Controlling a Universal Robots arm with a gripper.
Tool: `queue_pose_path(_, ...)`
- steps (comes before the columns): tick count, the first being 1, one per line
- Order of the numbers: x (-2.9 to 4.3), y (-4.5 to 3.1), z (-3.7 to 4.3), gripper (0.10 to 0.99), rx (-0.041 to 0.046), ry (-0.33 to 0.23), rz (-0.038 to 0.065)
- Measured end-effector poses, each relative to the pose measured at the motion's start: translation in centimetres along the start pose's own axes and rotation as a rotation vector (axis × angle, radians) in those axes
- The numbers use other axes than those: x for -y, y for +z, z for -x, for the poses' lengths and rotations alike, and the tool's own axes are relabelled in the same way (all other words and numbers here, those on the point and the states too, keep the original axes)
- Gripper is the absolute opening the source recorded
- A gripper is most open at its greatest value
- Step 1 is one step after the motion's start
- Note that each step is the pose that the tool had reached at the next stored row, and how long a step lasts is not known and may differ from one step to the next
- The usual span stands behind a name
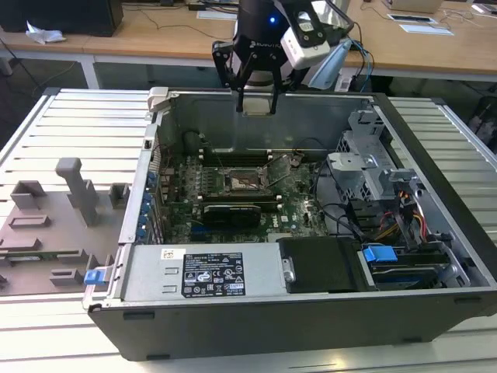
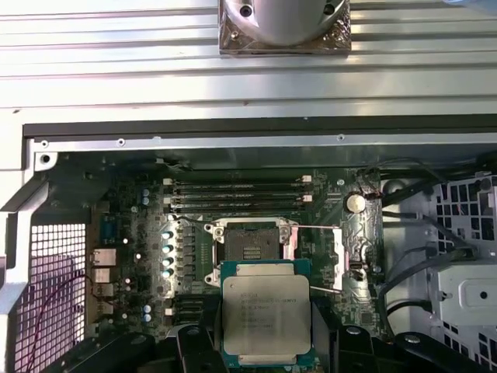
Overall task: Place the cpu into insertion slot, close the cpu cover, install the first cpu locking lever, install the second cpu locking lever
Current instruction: 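Place the cpu into insertion slot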
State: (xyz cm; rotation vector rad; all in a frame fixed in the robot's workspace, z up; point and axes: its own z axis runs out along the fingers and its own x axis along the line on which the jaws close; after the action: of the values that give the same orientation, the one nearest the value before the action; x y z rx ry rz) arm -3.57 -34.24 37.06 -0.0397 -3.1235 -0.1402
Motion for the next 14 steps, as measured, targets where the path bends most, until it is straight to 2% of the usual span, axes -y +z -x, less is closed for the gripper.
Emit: queue_pose_path(14,0.1,1.1,0.02,0.545,0.0,0.0,0.0)
